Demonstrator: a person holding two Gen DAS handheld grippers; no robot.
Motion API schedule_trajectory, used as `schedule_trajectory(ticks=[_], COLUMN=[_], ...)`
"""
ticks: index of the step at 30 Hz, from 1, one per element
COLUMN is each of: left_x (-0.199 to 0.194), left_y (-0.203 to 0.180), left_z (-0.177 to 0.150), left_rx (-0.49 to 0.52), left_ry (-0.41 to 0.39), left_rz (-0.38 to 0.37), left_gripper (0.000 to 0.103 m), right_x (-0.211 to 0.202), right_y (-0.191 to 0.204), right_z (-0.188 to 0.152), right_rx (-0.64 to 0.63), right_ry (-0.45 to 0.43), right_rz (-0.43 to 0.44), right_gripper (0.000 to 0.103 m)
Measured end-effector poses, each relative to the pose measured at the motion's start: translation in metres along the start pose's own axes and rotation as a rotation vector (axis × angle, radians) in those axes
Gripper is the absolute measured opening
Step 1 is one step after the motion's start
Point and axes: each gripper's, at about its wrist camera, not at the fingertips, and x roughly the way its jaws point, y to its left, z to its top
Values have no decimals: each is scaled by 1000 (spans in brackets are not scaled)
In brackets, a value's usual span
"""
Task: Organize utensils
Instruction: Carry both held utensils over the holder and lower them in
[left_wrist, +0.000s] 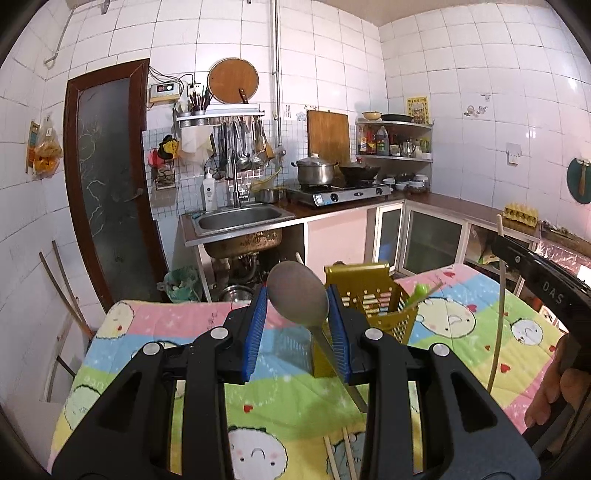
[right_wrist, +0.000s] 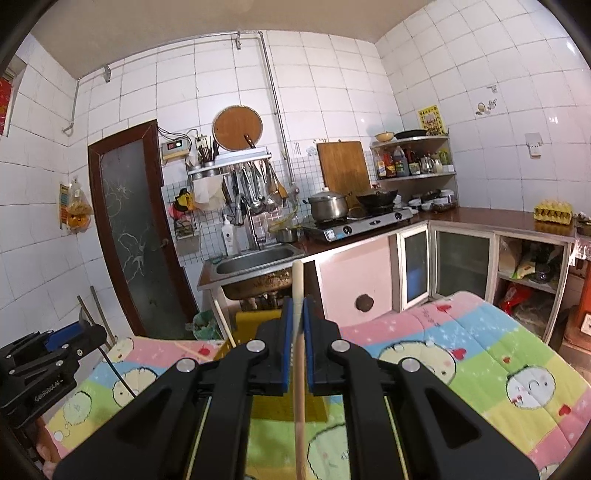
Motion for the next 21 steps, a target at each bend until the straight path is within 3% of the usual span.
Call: schedule_trajectory(ticks=[21], left_x=[88], left_y=[-6], left_z=[68], left_rx=[27], left_ry=[-42], left_rz=[37], left_gripper=[32], right_x=[87], right_y=[18], right_z=[71], right_rx=[16], right_ry=[-111], right_rz=[14], right_gripper=[6])
